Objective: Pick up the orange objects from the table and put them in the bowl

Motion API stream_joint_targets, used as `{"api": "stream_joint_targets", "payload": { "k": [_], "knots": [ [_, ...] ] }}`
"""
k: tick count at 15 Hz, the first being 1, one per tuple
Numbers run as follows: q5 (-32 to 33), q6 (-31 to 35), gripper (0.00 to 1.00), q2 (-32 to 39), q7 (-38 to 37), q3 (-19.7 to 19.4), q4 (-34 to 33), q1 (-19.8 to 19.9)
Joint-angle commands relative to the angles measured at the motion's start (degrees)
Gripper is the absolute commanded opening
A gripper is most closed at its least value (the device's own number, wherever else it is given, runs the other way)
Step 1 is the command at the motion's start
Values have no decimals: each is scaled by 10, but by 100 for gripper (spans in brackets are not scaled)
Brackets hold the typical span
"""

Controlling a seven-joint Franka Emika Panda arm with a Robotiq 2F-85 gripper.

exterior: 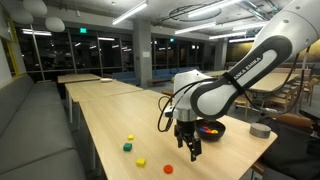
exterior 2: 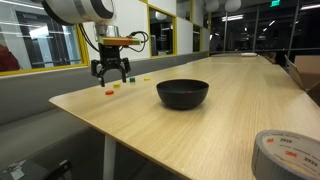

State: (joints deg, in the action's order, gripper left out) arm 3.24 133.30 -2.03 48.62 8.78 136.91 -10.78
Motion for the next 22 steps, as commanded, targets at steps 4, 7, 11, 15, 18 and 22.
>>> {"api": "stream_joint_targets", "payload": {
  "k": [4,7,11,15,18,22],
  "knots": [
    [-6,48,100,66,-8,13,-39,2],
    [-17,57,100,78,-4,17,-53,4],
    [-30,71,100,90,-6,22,-59,5],
    [-58,82,100,103,-4,31,-65,6],
    [-78,90,100,109,-1,36,-68,8],
    [-91,105,100,115,-3,40,-67,10]
  ]
}}
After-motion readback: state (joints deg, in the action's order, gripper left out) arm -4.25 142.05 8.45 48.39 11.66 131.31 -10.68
